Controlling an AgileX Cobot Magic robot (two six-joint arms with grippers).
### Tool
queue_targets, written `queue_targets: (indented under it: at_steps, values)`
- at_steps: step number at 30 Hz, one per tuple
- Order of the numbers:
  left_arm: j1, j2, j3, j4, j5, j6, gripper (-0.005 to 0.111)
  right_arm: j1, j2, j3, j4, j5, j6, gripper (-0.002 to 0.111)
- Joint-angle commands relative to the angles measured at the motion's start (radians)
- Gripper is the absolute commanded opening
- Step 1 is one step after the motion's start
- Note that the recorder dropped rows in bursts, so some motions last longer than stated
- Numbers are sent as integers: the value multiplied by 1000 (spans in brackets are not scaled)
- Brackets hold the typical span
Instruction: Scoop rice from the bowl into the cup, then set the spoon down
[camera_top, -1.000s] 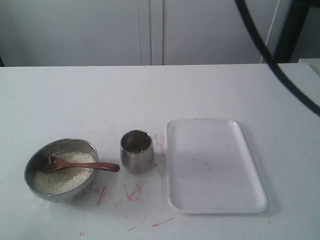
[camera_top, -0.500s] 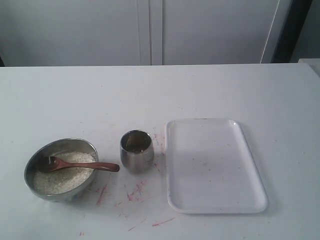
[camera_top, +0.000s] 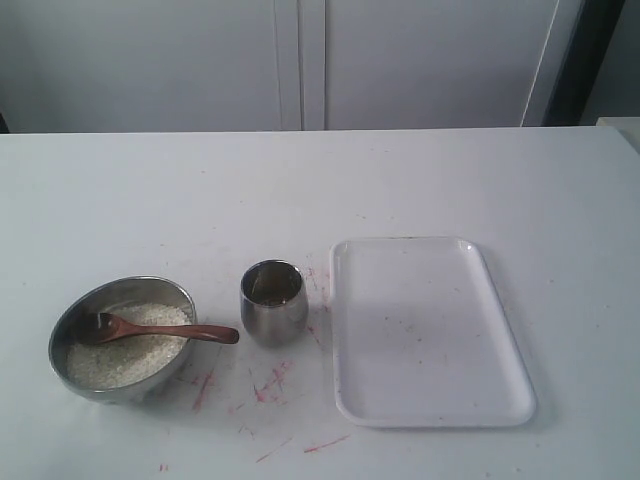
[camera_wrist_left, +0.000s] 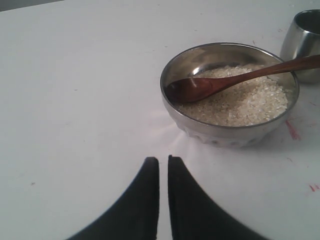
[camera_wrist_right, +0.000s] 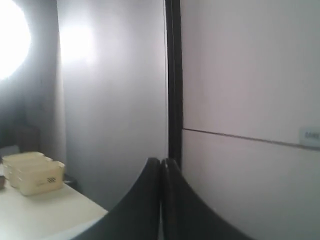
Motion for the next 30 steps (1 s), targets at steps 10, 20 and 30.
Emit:
queue_targets:
  at_steps: [10,20,30]
  values:
    - [2,1,-7,-9,-1,-2,14,16,-16,0,952,111,-1542,0]
    - [2,1,-7,-9,-1,-2,14,97,83,0,1347,342,-1648,0]
    - [2,1,-7,-9,-1,-2,14,109,226,0,1576,513,-1860,0]
